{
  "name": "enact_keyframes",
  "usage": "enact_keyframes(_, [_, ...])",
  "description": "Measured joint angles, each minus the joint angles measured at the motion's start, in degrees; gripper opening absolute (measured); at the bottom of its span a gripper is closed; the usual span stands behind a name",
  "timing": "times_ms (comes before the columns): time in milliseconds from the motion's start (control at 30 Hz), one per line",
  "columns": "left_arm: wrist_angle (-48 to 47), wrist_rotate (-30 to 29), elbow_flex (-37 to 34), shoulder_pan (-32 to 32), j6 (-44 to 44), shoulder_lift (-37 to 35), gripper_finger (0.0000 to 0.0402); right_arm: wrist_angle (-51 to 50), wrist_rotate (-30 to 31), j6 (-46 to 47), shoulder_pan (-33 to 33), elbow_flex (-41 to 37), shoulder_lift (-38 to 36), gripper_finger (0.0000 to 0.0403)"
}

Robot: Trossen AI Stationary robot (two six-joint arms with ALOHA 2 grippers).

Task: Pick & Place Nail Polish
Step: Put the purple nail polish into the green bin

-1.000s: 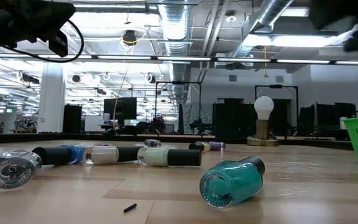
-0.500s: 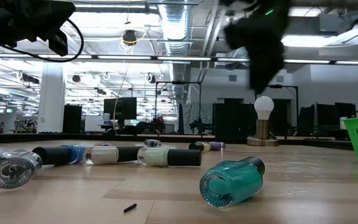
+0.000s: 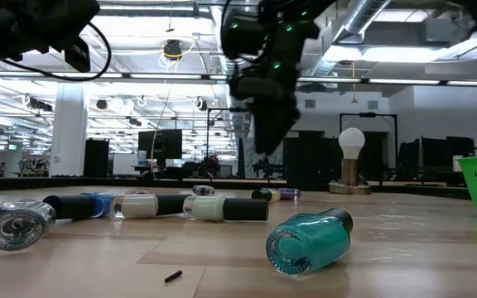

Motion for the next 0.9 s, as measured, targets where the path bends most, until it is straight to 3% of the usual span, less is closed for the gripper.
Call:
enact_keyframes(600, [0.83,0.08,0.00,-0.01,-0.02,-0.01,0.0013,-1.30,-2.51,-3.05,-0.92,2.06,10.76,0.0216])
enact_keyframes(700, [0.93,0.08,0.00,-0.01,-0.02,-0.01,0.0013,-1.58,-4.42,-2.83,-1.00,2.17,11.01,0.0180])
enact_keyframes(900, [1.10,-0.03,0.00,-0.01,-0.02,0.01,0.0013,-1.20,-5.06,-2.94,-1.33,2.11,11.07,0.0058])
